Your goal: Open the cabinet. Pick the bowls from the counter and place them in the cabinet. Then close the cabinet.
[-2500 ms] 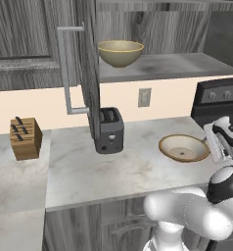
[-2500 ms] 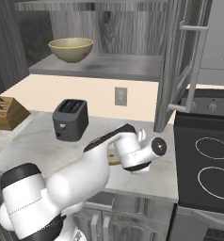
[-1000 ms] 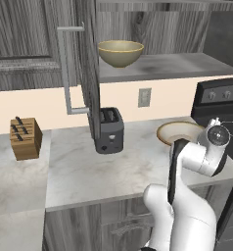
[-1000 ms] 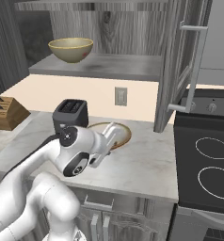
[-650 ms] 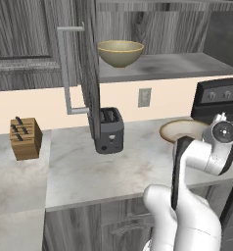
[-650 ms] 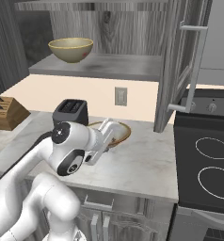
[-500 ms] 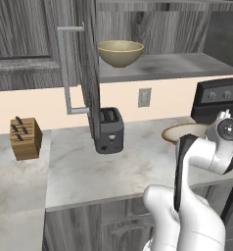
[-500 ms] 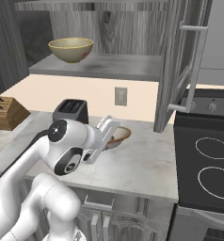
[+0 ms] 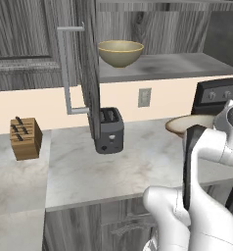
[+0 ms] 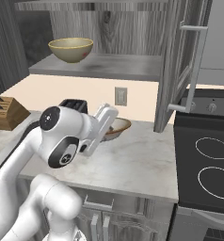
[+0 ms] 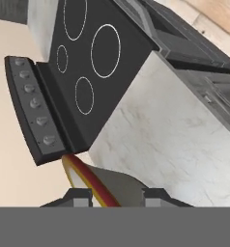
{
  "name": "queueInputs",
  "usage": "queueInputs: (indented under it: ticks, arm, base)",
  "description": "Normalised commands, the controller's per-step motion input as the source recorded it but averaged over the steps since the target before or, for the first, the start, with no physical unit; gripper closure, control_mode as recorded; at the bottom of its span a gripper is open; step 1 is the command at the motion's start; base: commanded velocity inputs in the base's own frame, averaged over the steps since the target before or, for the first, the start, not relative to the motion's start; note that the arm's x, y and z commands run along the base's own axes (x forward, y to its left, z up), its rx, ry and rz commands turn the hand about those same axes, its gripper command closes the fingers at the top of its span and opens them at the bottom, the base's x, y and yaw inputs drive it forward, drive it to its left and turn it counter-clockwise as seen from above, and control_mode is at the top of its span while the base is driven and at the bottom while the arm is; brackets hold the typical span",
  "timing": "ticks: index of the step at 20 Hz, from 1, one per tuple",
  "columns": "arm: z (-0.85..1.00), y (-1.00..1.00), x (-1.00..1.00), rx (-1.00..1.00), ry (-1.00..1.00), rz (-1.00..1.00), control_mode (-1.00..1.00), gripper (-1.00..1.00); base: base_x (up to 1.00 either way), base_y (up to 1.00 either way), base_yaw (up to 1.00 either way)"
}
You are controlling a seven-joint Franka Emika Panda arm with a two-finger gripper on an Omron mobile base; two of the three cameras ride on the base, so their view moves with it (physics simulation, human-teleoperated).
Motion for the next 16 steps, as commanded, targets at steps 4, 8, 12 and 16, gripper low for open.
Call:
queueInputs:
  ticks: [4, 8, 12, 16]
  arm:
    - [0.50, 0.00, -0.31, 0.00, -0.06, 0.00, -1.00, 1.00]
    - [0.39, -0.08, -0.47, 0.00, -0.16, -0.03, -1.00, 1.00]
    - [0.35, -0.07, -0.45, 0.01, -0.17, -0.09, -1.00, 1.00]
    - [0.34, 0.00, -0.28, 0.03, -0.16, -0.10, -1.00, 1.00]
  base:
    - [0.00, 0.00, 0.00]
    - [0.00, 0.00, 0.00]
    - [0.00, 0.00, 0.00]
    - [0.00, 0.00, 0.00]
